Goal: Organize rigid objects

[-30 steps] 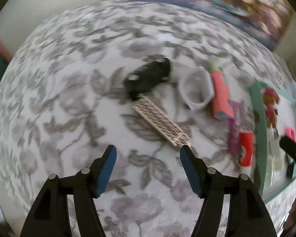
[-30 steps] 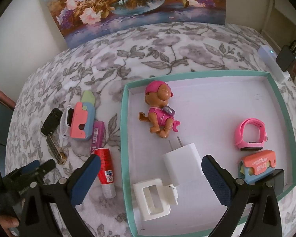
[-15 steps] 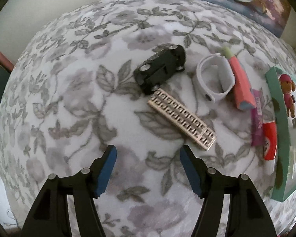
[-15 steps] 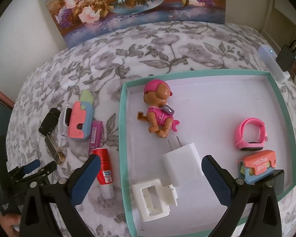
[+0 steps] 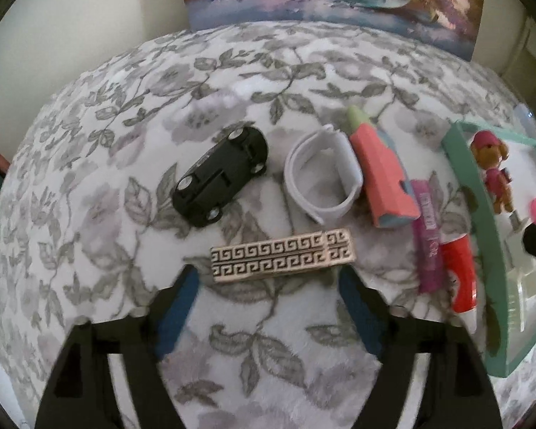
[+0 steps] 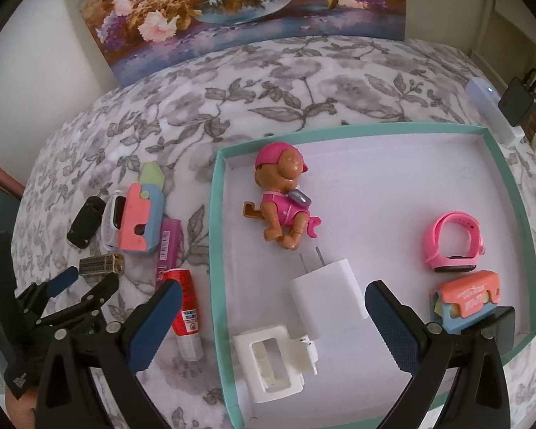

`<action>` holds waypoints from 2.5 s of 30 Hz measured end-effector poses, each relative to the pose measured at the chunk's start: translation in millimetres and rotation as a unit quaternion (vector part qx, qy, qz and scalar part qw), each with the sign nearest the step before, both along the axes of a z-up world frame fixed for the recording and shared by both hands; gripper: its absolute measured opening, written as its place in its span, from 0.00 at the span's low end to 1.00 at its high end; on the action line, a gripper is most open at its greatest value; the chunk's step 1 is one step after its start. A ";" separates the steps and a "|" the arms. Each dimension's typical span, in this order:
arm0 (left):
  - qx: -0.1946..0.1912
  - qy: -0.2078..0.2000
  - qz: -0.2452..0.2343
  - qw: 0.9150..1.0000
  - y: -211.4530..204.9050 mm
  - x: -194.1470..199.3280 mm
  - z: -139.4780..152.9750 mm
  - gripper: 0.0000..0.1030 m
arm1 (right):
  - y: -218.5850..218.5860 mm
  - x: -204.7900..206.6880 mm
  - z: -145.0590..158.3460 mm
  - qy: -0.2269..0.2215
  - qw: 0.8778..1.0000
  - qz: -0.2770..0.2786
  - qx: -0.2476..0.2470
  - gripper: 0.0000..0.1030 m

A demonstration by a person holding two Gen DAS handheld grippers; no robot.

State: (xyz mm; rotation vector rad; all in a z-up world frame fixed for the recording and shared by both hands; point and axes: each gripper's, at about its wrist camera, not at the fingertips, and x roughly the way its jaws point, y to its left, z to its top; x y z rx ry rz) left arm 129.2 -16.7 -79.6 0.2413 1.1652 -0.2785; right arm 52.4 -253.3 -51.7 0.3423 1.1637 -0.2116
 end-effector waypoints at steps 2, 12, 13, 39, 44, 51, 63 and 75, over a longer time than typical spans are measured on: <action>-0.016 0.004 0.002 1.000 6.9 2.1 1.1 0.81 | 0.3 0.0 -0.1 0.000 1.000 0.001 0.000 1.00; -0.018 0.000 0.027 0.999 -12.1 11.8 -9.3 0.81 | -1.1 0.1 0.0 -0.001 1.000 -0.001 0.002 1.00; -0.018 -0.001 0.027 0.999 -12.3 13.3 -9.8 0.81 | -1.4 0.0 -0.2 0.000 1.000 -0.001 0.002 1.00; -0.051 0.000 0.196 0.979 39.3 -18.3 70.8 0.80 | 71.1 9.6 14.0 -0.051 0.990 0.128 0.037 0.62; -0.051 0.007 0.198 0.979 40.8 -17.8 67.5 0.80 | 80.6 14.4 1.2 -0.030 0.990 0.137 0.026 0.45; -0.053 0.009 0.194 0.980 40.5 -17.4 66.3 0.80 | 87.4 19.5 -14.0 -0.004 0.990 0.139 -0.004 0.34; -0.042 0.020 0.182 0.982 32.9 -15.9 58.1 0.81 | 83.5 19.8 -30.2 0.022 0.992 0.124 -0.002 0.23; -0.060 -0.021 0.167 0.984 10.1 -24.4 88.5 0.80 | 46.0 9.2 36.1 -0.068 0.993 0.085 0.044 0.23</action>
